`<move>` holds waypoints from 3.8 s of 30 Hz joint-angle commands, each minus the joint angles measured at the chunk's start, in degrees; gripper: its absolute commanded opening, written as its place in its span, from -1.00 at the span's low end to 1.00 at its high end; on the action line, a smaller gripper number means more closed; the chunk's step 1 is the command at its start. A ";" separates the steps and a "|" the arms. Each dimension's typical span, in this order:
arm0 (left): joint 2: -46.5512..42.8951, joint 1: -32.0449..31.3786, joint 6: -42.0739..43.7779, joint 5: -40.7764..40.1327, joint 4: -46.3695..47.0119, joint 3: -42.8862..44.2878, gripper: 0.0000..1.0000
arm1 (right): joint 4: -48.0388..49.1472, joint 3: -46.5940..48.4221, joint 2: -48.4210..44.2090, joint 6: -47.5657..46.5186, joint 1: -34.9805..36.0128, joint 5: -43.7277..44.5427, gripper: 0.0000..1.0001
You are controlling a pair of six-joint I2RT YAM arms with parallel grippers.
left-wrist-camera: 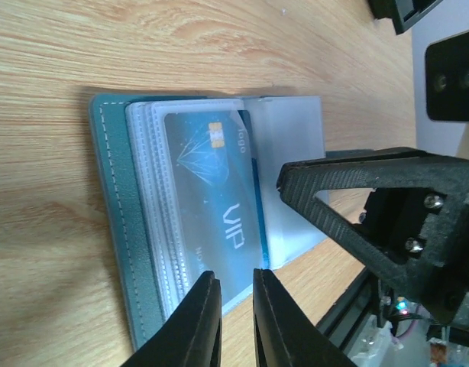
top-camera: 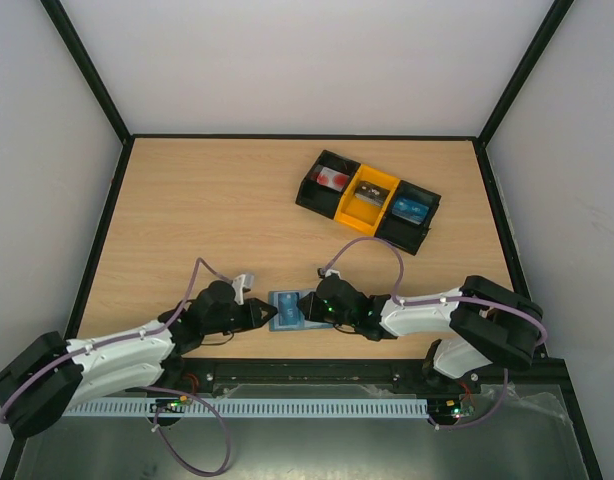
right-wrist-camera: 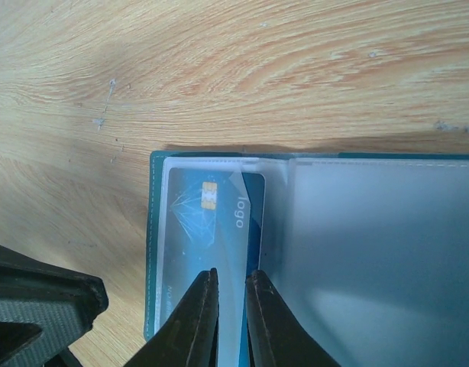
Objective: Take the credit cards out of the card holder
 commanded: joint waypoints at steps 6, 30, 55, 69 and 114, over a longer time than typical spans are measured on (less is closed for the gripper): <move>6.34 -0.12 2.44 2.72 5.83 1.41 -0.93 | 2.36 -1.07 1.37 0.14 0.30 1.14 -0.76; 15.32 -0.15 5.62 1.49 8.84 0.91 -0.95 | 10.48 -3.70 5.24 2.52 0.32 -2.16 -0.73; 16.66 -0.16 6.48 -0.26 7.52 -0.11 -0.95 | 15.54 -7.39 3.90 3.07 0.21 -2.53 -0.96; 16.84 -0.11 6.46 -0.99 6.47 -0.24 -0.95 | 15.95 -8.85 2.45 3.32 -0.31 -2.33 -0.95; 14.81 -0.10 5.76 -0.75 4.91 -0.41 -0.95 | 25.07 -12.30 2.71 5.02 -0.49 -5.20 -0.93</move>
